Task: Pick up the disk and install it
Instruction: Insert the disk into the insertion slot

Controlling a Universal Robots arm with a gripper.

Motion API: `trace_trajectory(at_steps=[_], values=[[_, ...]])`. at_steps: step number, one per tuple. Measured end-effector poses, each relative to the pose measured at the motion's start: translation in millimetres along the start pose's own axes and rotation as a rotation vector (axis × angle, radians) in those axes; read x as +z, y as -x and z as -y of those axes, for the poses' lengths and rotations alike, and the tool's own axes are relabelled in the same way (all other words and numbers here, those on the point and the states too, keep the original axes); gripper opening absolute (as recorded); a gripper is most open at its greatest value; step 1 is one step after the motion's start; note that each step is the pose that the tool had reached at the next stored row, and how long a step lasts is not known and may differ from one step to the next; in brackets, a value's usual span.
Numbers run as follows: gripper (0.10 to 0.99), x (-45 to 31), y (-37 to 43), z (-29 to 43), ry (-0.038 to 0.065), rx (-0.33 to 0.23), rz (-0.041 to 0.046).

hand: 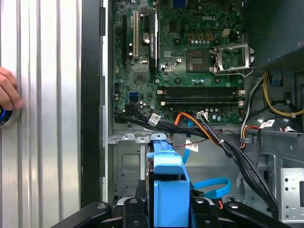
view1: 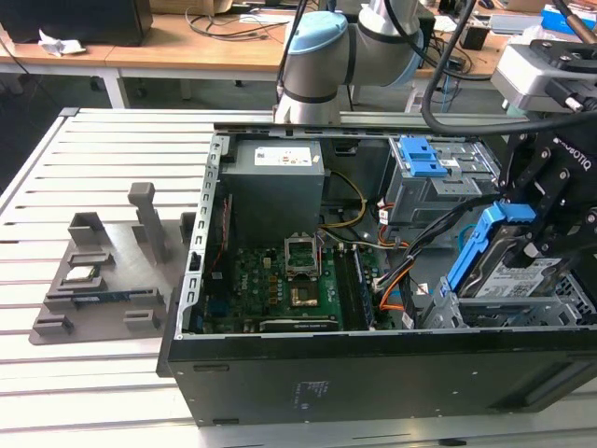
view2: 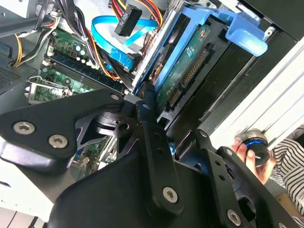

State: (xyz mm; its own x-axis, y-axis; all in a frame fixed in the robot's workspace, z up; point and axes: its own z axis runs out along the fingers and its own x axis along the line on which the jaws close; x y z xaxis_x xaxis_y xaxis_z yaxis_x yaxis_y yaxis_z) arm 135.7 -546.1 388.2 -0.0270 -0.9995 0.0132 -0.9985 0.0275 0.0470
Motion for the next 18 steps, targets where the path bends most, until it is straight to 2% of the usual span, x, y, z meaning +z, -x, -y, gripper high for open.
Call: trace_trajectory(at_steps=[3, 4, 10, 14, 15, 16, 18], values=[[0.376, 0.1, 0.0, 0.0, 0.0, 0.0, -0.0002], [0.435, 0.1, 0.0, 0.0, 0.0, 0.0, -0.0001], [0.424, 0.3, 0.0, 0.0, 0.0, 0.0, 0.0], [0.176, 0.5, 0.0, 0.0, 0.0, 0.0, 0.0], [0.176, 0.5, 0.0, 0.0, 0.0, 0.0, 0.0], [0.114, 0.6, 0.0, 0.0, 0.0, 0.0, 0.0001], [0.106, 0.7, 0.0, 0.0, 0.0, 0.0, 0.0001]])
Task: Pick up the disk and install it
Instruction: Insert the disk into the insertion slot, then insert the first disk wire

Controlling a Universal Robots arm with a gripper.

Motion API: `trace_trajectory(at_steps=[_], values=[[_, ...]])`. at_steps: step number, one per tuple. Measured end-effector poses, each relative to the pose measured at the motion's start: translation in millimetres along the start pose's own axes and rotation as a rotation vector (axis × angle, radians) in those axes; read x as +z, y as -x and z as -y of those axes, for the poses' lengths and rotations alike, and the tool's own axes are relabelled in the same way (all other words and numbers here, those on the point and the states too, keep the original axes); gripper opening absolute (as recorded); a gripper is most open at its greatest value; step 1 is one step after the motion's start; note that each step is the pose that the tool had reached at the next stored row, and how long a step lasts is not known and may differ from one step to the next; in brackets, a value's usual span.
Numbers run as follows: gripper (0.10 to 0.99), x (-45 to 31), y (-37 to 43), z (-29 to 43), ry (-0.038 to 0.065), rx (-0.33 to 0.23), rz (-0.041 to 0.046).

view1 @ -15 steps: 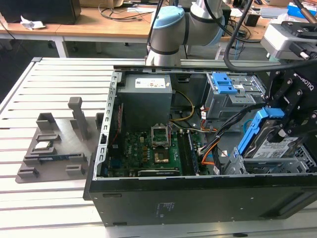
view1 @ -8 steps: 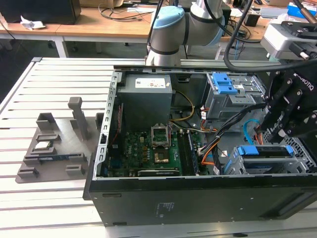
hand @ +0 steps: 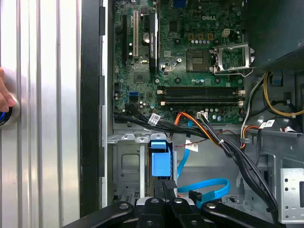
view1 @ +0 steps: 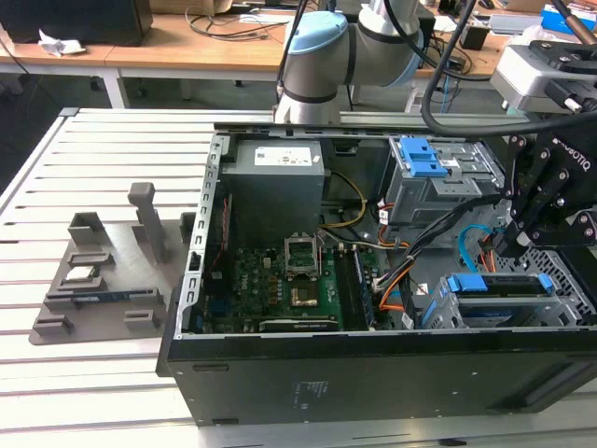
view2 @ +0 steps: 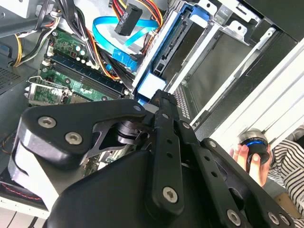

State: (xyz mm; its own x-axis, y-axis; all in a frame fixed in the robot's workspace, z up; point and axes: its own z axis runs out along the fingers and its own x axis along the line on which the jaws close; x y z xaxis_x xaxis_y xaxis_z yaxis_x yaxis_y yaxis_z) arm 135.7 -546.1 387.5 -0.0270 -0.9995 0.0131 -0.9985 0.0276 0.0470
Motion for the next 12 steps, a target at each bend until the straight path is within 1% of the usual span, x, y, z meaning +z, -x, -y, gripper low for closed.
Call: trace_trajectory(at_steps=[8, 9, 11, 12], values=[[0.106, 0.4, 0.0, 0.0, 0.0, 0.0, 0.0], [0.106, 0.5, 0.1, 1.4, 0.0, 0.0, 0.0002], [0.106, 0.5, 1.4, 10.7, 0.0, 0.0, -0.0012], [0.106, 0.4, 2.1, 14.1, 0.0, 0.0, -0.0015]])
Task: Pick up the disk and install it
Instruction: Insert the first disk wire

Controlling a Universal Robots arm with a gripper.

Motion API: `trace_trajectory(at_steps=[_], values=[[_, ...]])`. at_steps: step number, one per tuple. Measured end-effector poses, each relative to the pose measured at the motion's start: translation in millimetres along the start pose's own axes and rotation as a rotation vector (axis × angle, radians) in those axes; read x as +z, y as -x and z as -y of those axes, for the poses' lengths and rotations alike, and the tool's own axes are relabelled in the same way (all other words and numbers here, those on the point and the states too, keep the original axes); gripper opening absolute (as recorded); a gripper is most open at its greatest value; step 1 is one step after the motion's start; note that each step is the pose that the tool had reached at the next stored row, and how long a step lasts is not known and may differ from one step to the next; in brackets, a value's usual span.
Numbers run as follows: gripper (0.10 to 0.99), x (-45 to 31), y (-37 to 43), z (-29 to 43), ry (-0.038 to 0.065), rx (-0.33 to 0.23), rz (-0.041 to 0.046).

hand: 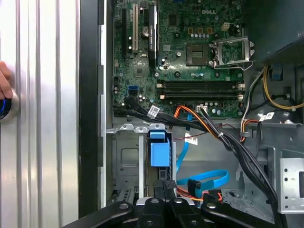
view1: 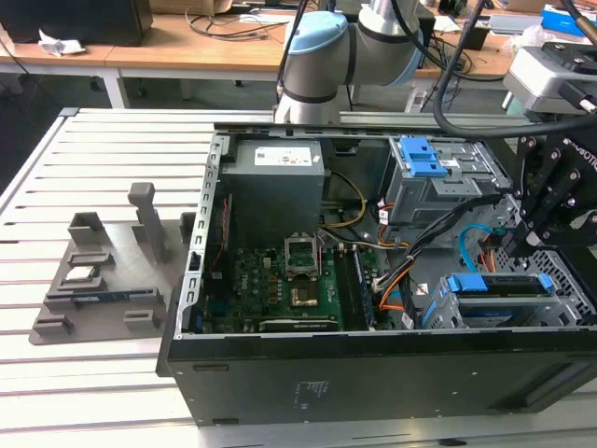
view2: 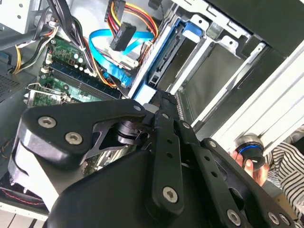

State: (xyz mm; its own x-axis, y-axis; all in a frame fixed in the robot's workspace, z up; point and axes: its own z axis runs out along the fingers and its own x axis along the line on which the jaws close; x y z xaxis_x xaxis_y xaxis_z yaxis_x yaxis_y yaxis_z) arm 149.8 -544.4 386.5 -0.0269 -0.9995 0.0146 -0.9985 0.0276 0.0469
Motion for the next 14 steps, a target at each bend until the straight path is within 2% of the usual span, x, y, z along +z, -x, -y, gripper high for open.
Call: trace_trajectory(at_steps=[3, 4, 7, 14], values=[[0.106, -0.6, 3.7, 12.9, 0.0, 0.0, -0.0063], [0.106, -1.0, 5.0, 20.5, 0.0, 0.0, -0.0088], [0.106, -1.0, 6.7, 23.6, 0.0, 0.0, -0.0105], [0.106, -1.4, 20.3, 28.0, 0.0, 0.001, -0.0156]])
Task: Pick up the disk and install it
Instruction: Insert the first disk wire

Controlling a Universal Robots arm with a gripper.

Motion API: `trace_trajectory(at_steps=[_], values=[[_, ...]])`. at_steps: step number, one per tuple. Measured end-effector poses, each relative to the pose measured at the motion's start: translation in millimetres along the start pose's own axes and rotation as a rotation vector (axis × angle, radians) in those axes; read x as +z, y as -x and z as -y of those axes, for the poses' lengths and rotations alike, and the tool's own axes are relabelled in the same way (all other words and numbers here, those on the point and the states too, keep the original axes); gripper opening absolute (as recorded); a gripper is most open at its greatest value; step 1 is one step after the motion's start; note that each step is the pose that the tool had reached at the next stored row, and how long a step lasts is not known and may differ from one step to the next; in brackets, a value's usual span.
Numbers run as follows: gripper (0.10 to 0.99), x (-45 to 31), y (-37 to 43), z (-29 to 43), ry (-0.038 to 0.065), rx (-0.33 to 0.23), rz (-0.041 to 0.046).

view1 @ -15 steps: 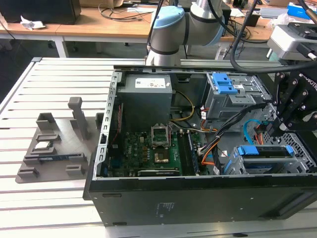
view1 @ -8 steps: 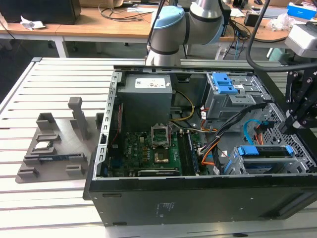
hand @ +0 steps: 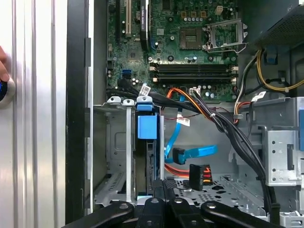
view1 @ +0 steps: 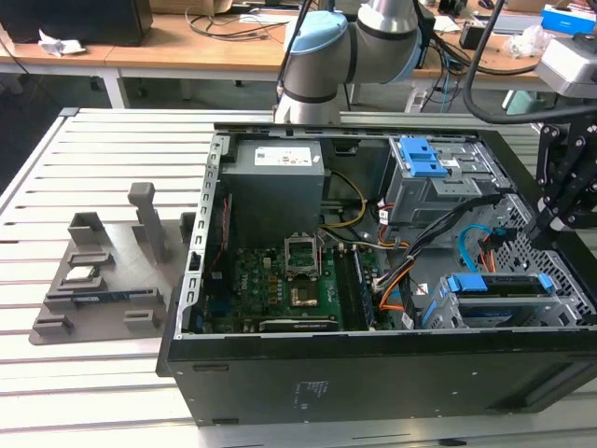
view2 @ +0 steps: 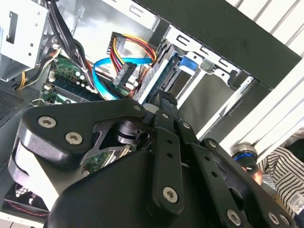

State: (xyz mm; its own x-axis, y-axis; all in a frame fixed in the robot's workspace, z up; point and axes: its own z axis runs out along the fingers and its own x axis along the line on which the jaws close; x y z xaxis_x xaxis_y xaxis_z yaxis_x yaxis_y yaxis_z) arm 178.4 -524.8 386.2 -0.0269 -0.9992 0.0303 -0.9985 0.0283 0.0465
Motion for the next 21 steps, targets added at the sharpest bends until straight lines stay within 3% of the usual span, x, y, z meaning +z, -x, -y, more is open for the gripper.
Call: trace_trajectory(at_steps=[5, 21], values=[[0.106, 1.0, 4.9, 0.1, 0.0, 0.0, -0.0003], [0.106, 7.4, 7.3, 0.6, 0.0, 0.0, -0.0007]])
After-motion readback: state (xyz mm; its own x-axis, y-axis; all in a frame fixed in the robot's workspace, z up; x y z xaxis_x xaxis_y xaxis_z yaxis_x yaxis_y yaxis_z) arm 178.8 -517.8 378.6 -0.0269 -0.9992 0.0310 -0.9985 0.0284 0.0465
